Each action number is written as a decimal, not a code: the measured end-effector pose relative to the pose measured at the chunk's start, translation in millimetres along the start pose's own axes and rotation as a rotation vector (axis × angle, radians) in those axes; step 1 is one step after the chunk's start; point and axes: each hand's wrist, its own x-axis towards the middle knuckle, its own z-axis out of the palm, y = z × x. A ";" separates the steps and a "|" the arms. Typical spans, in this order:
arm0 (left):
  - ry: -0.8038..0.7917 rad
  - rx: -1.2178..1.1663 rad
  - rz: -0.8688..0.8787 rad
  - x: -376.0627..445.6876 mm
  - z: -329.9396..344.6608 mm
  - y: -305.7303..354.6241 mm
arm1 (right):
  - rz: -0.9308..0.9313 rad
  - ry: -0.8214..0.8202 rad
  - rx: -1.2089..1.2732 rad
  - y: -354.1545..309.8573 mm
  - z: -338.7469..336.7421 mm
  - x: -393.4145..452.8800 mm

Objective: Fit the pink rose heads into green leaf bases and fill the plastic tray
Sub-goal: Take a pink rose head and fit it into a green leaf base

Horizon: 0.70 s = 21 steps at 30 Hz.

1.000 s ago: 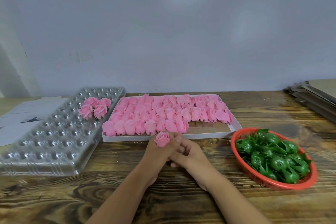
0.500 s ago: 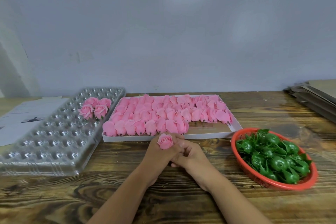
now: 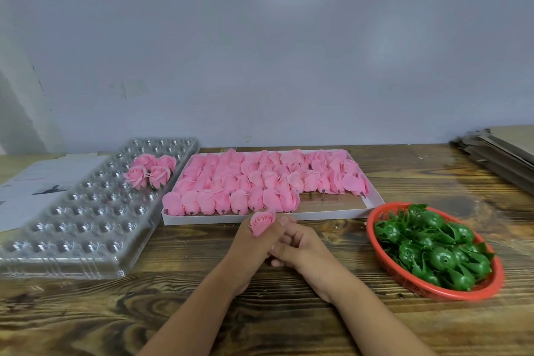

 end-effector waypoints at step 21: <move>0.093 -0.011 -0.048 -1.6 3.3 4.3 | 0.011 -0.061 0.020 -4.7 2.2 -2.0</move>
